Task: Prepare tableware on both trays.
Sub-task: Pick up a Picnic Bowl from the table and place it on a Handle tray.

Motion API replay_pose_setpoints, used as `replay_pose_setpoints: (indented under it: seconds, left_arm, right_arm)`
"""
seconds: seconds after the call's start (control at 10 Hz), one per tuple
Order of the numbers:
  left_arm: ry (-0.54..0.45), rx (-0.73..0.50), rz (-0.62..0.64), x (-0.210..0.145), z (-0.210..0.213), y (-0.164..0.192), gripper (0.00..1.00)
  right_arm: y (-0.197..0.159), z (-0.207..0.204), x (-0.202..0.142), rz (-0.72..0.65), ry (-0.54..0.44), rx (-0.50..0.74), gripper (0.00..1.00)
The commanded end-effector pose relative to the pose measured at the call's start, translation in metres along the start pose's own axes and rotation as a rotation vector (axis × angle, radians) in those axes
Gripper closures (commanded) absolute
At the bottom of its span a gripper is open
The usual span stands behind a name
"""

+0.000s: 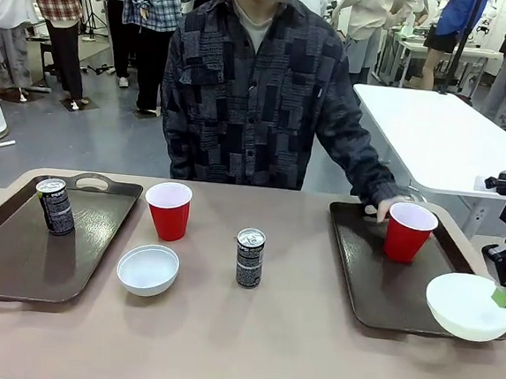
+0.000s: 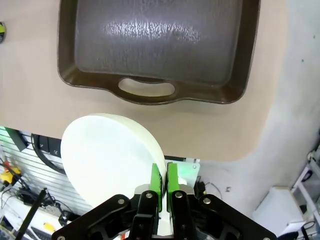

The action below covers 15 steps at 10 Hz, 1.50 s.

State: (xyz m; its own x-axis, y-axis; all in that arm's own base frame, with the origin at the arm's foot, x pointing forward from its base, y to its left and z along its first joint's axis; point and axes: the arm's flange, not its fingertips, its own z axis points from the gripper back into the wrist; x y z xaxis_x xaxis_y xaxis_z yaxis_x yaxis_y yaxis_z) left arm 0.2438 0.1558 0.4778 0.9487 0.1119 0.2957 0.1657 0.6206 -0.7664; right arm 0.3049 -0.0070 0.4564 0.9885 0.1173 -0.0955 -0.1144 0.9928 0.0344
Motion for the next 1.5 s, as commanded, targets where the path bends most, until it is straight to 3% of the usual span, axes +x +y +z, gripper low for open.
replay_pose_setpoints:
  seconds: [0.0, 0.2, 0.5, 0.8, 1.4]
  left_arm:
    - [-0.006, -0.009, 0.002, 0.000, 0.001, 0.000, 0.00]
    - [-0.006, -0.009, 0.002, 0.000, 0.001, 0.000, 0.00]
    - [-0.006, -0.009, 0.002, 0.000, 0.001, 0.000, 0.00]
    - [-0.006, -0.009, 0.002, 0.000, 0.001, 0.000, 0.00]
    - [-0.006, -0.009, 0.002, 0.000, 0.001, 0.000, 0.00]
  right_arm:
    - [0.001, -0.004, 0.009, -0.015, 0.002, -0.001, 0.93]
    - [-0.003, -0.004, 0.039, 0.011, -0.108, 0.079, 0.93]
    - [-0.015, -0.034, 0.093, -0.018, -0.164, 0.166, 0.93]
    - [-0.017, -0.060, 0.119, -0.019, -0.132, 0.182, 0.93]
    - [-0.028, -0.092, 0.132, -0.037, -0.070, 0.170, 0.93]
